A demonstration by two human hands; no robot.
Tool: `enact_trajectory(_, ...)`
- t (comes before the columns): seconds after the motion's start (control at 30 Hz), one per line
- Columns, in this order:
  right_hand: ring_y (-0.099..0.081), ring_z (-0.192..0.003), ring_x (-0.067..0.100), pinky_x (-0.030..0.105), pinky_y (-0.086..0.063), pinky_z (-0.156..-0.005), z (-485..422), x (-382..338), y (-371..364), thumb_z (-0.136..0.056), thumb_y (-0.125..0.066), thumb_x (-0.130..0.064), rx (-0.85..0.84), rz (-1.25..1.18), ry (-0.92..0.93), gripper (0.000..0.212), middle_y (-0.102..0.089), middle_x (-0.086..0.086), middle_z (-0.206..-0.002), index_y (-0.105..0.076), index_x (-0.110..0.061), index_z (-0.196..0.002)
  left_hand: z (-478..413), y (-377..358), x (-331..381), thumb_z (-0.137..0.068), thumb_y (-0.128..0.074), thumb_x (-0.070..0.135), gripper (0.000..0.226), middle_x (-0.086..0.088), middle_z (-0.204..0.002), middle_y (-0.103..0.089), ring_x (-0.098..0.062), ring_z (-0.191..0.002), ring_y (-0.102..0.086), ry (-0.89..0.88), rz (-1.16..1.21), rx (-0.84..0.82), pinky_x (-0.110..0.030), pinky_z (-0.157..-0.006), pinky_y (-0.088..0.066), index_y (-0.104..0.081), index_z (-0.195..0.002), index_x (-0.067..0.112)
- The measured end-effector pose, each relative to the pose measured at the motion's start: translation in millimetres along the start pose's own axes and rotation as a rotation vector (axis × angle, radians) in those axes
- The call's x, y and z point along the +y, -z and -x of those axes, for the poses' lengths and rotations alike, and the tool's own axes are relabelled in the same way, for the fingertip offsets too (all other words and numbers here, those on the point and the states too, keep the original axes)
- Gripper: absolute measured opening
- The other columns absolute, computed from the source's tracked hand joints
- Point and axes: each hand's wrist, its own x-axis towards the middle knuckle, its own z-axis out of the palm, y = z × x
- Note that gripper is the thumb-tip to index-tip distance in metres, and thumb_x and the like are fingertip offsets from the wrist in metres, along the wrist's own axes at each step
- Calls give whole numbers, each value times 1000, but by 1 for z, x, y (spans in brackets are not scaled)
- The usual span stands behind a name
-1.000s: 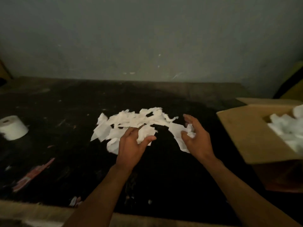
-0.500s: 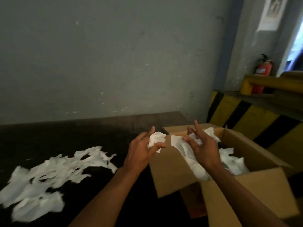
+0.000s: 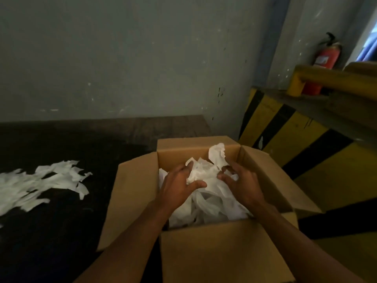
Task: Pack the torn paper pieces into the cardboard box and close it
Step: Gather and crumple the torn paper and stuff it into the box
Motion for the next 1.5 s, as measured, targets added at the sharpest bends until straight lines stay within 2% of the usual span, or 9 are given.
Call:
enact_trajectory(0.1, -48, -129, 21, 36, -36, -107, -10, 19, -13, -89, -62, -42, -110, 119, 4, 59, -50, 0, -142, -42, -26, -141, 1, -13, -3, -82, -51, 68, 93, -3, -159, -12, -26, -144, -19, 73, -248, -148, -42, -113, -26, -5, -152, 26)
enact_trajectory(0.17, -38, -136, 26, 41, -31, -111, -18, 29, -20, -89, -56, -53, -201, 248, 16, 65, -40, 4, -150, -35, -27, -145, 0, -20, -9, -79, -46, 75, 100, -6, -159, -8, -31, -143, -17, 96, -378, -196, -46, -112, -26, 2, -151, 24)
enact_trajectory(0.3, 8, -146, 39, 58, -1, -114, -22, 44, -28, -90, -25, -69, -325, 517, -120, 74, 10, 9, -161, 6, -37, -150, 0, -30, -15, -82, -23, 80, 94, -9, -160, 2, -38, -144, -5, 185, -475, -274, -54, -114, -11, 11, -150, 26)
enact_trajectory(0.4, 18, -144, 37, 58, 6, -115, -21, 46, -29, -91, -16, -68, -325, 508, -199, 72, 23, 11, -158, 20, -39, -146, -2, -34, -16, -87, -15, 74, 84, -5, -159, 14, -36, -145, 5, 226, -442, -311, -54, -114, -2, 19, -148, 28)
enact_trajectory(0.57, 12, -145, 38, 57, 1, -115, -26, 39, -23, -96, -31, -58, -170, 397, -173, 74, 15, 11, -160, 16, -35, -148, -3, -33, -16, -94, -48, 50, 91, -3, -161, 9, -27, -147, 0, 173, -162, -230, -46, -117, -11, 22, -148, 27)
enact_trajectory(0.77, 4, -147, 35, 54, -4, -117, -31, 6, -13, -95, -31, -57, 10, 234, -87, 72, 4, 11, -161, 1, -27, -152, -6, 2, 4, -99, -46, 38, 56, 4, -155, -29, -18, -139, -33, 76, 76, 55, -27, -104, -25, -23, -149, 30)
enact_trajectory(0.9, -11, -145, 33, 54, -21, -114, -32, -48, -27, -97, -37, -52, 96, 121, 22, 63, -11, 9, -159, -16, -26, -150, 4, 48, -2, -97, -51, 35, 53, 2, -151, -35, -16, -136, -35, 42, 67, 239, -28, -102, -28, -33, -146, 26)
enact_trajectory(1.07, -39, -133, 31, 45, -37, -105, -12, -125, -88, -97, -38, -52, 21, 79, 171, 58, -30, 9, -152, -31, -21, -145, 42, 119, -65, -95, -52, 37, 53, 0, -149, -37, -16, -135, -36, 93, 6, 336, -33, -107, -30, -37, -144, 24)
enact_trajectory(1.5, -32, -139, 22, 36, -30, -111, 116, -322, -378, -93, -52, -48, -346, -29, 350, 64, -33, 8, -153, -30, -20, -146, 274, 322, -308, -89, -65, 33, 54, -2, -138, -50, -15, -124, -48, 306, -165, 555, -34, -104, -41, -46, -137, 17)
